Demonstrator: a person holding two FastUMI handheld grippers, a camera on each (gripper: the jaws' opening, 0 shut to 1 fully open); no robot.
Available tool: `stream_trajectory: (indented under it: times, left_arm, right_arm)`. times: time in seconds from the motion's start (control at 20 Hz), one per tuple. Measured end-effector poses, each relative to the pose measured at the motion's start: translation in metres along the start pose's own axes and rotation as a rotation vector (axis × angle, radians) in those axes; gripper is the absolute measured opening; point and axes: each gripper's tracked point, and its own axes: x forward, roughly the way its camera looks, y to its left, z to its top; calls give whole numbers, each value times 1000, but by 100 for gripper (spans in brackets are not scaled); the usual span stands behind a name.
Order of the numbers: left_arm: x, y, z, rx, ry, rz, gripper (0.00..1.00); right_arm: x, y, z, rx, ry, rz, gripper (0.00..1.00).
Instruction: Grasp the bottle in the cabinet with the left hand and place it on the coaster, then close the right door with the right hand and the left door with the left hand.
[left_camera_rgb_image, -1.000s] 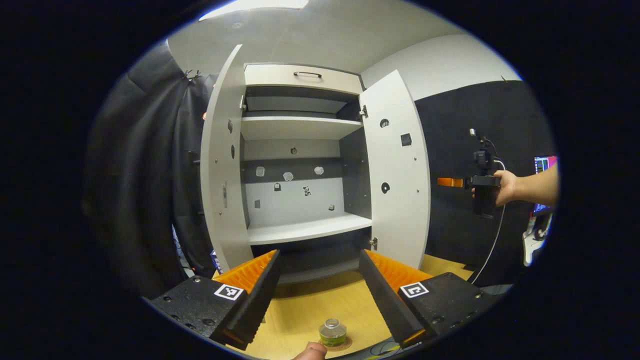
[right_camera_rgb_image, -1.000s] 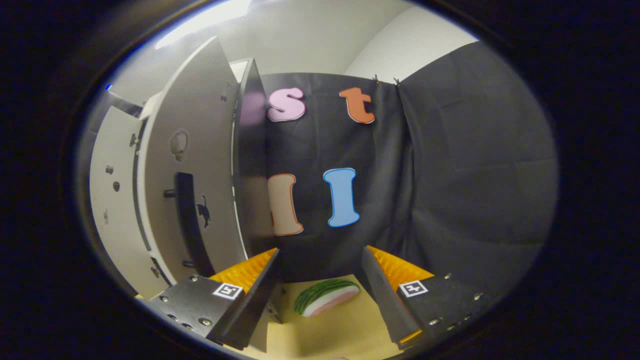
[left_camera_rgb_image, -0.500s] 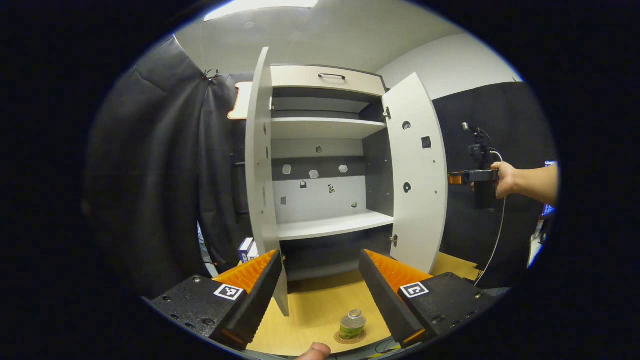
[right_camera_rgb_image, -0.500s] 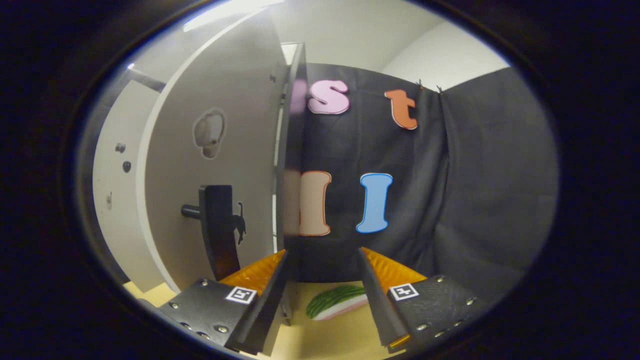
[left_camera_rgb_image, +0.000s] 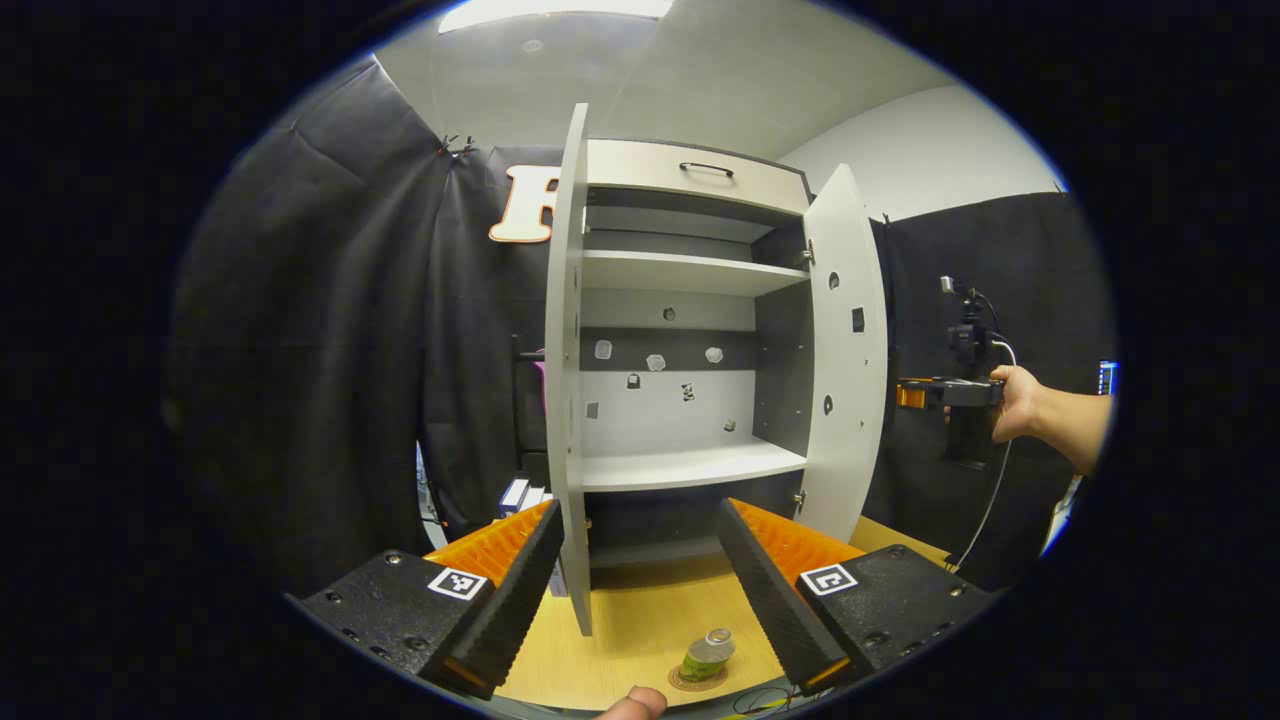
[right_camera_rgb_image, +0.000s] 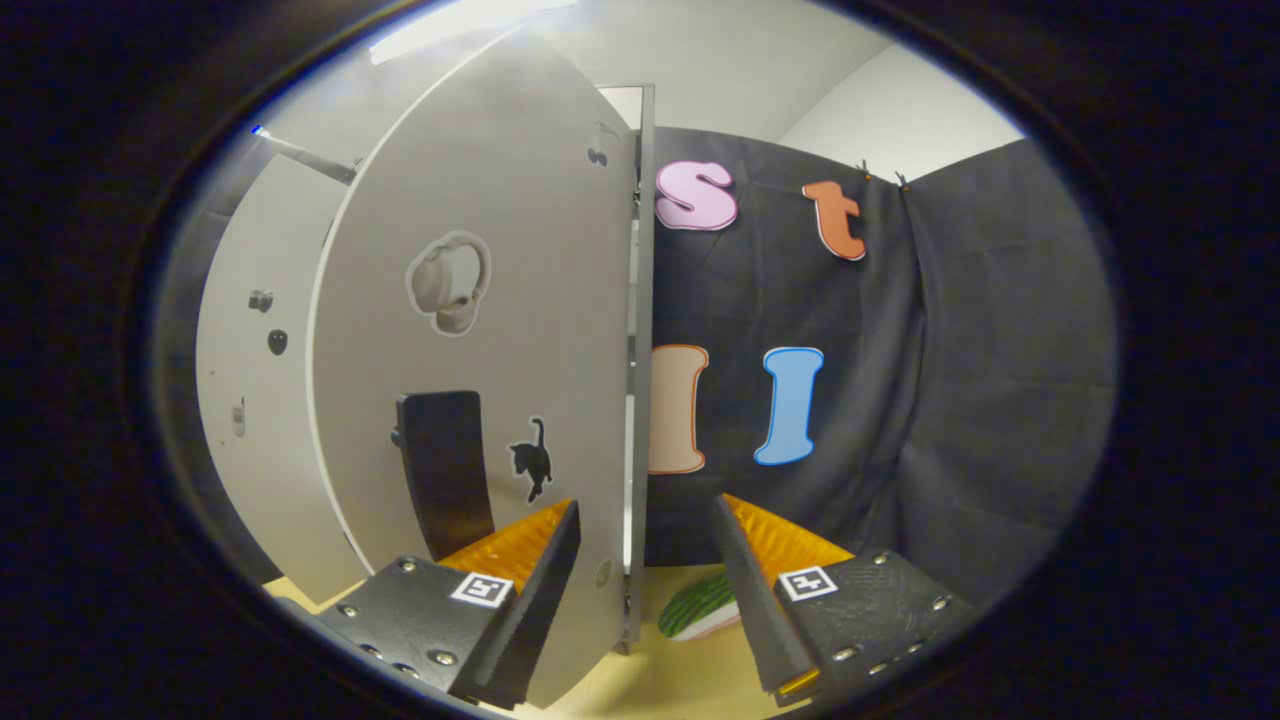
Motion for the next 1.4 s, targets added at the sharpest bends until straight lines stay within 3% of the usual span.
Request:
stream_trajectory:
  times: [0.55, 0.65, 0.7, 0.85, 1.05, 1.4]
  left_arm:
    - [14, 34, 0, 28, 21, 40, 100]
    - [16, 44, -3, 28, 30, 57, 98]
    - [17, 49, -5, 25, 33, 62, 98]
    - [20, 71, -6, 14, 30, 89, 100]
    - [31, 114, -7, 36, 31, 145, 100]
    - [70, 186, -13, 28, 54, 224, 98]
  right_arm:
    - [14, 49, -2, 10, -14, 33, 79]
    - [20, 60, -6, -1, -3, 38, 83]
    - [22, 63, -11, -18, 6, 26, 91]
    - [28, 58, -19, -54, 17, -41, 95]
    - [24, 73, -12, 20, -6, -24, 96]
    - [-35, 76, -1, 46, -13, -22, 96]
